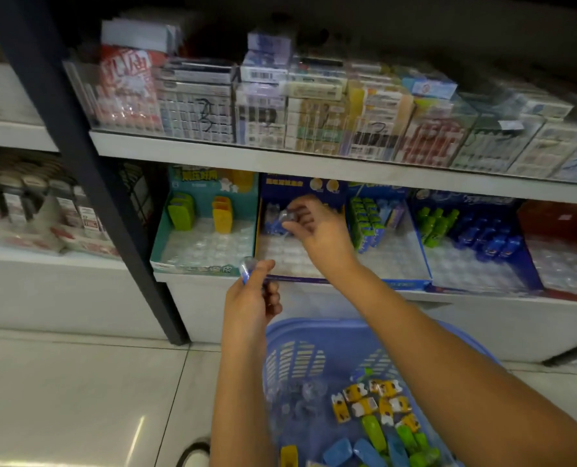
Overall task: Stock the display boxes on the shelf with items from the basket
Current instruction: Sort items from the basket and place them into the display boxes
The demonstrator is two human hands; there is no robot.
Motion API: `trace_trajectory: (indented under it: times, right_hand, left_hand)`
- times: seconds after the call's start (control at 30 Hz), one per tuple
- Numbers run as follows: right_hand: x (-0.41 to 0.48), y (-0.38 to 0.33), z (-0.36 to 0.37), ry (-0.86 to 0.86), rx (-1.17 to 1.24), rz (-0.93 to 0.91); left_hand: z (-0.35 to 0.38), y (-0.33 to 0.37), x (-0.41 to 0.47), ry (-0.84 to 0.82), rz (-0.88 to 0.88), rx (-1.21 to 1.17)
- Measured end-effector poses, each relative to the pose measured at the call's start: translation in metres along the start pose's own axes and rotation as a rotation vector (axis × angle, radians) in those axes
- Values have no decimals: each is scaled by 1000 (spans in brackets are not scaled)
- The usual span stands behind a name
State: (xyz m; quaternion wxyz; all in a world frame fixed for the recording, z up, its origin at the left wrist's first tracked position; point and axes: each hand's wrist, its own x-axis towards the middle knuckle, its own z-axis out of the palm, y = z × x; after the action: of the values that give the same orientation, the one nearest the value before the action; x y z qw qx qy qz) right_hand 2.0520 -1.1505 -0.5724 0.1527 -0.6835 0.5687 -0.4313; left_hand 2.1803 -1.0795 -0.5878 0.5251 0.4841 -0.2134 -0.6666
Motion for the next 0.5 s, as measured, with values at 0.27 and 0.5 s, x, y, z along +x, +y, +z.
trace_trajectory:
  times: [0.27, 0.5]
  right_hand:
    - [26, 5, 26, -233, -272, 20]
    - [32, 10, 25, -223, -398, 9]
  left_hand:
    - [-18, 14, 7, -24, -19, -87]
    - [-15, 12, 7, -34, -12, -68]
